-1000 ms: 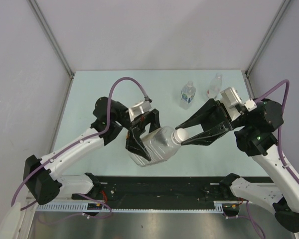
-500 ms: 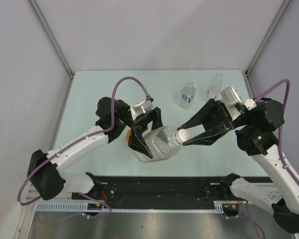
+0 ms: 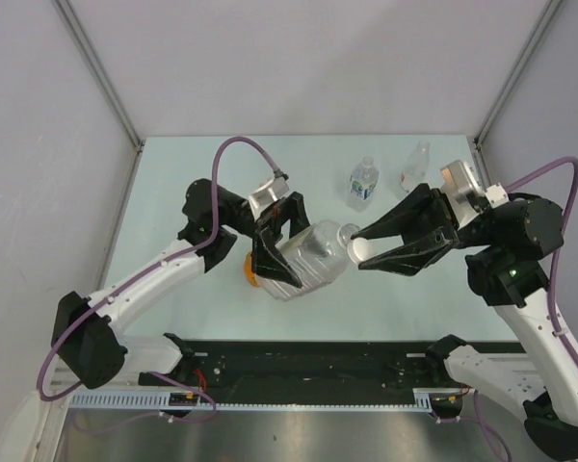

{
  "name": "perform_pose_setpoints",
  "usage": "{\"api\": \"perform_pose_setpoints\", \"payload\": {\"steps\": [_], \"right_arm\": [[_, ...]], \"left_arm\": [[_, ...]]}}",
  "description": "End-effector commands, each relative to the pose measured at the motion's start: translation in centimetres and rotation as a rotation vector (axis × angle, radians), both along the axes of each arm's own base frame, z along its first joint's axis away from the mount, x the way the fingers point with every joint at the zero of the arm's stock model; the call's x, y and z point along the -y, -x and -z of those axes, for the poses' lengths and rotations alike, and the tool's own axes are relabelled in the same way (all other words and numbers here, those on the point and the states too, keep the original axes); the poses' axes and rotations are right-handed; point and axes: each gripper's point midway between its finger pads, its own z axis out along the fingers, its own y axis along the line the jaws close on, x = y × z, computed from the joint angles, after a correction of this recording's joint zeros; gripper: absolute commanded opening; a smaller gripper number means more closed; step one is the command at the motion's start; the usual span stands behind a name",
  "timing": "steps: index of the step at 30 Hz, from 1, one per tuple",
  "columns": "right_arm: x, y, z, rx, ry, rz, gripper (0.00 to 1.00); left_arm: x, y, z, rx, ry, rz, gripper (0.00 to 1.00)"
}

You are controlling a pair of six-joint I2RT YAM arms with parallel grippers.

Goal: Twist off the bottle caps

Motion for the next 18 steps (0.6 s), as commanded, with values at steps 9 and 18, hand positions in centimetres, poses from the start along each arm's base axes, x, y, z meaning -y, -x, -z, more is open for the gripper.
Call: {"api": "perform_pose_setpoints", "payload": {"steps": [9,18], "right_arm": [[5.4,-12.4,-3.0,-0.186,-0.217,0.854,0.00],[8.5,-20.6,5.0,-0.374,-0.102,1.319,0.00]], "left_arm": [[-0.2,-6.4,1.1,0.028,0.000,-0.459,0.00],[-6.7,-15.7,0.3,0.053,-0.069,-1.234,0.00]]}}
